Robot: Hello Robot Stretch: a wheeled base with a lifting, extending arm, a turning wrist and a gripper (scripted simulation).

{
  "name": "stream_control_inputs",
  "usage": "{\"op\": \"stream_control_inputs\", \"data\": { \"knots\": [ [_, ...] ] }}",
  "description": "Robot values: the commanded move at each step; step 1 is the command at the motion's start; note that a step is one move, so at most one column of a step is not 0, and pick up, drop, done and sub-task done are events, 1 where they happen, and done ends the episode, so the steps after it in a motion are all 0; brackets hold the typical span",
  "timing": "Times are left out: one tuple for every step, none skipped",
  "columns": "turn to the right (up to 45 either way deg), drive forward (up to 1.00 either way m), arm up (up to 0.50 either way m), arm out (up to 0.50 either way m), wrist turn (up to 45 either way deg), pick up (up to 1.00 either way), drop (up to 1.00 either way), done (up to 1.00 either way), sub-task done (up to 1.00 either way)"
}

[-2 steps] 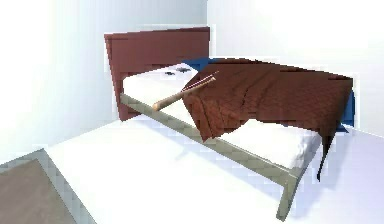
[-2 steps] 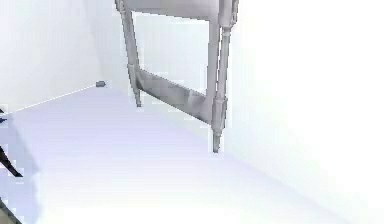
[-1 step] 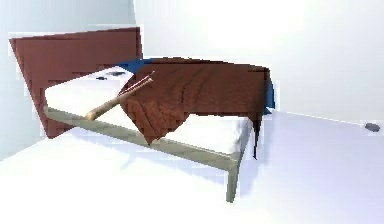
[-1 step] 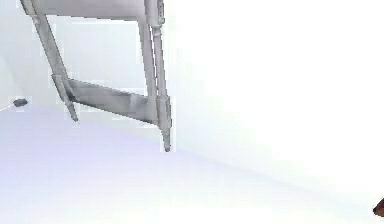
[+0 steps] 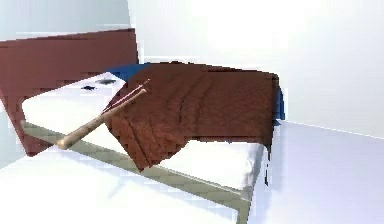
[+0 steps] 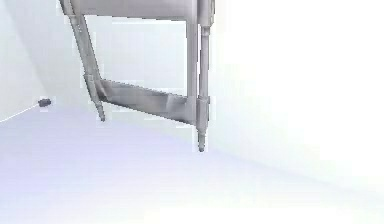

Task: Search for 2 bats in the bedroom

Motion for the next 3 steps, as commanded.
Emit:
{"op": "stream_control_inputs", "data": {
  "knots": [
    [-24.0, 0.0, 0.0, 0.0, 0.0, 0.0, 0.0, 0.0, 0.0],
    [0.0, 0.4, 0.0, 0.0, 0.0, 0.0, 0.0, 0.0, 0.0],
    [-39.0, 0.0, 0.0, 0.0, 0.0, 0.0, 0.0, 0.0, 0.0]
  ]
}}
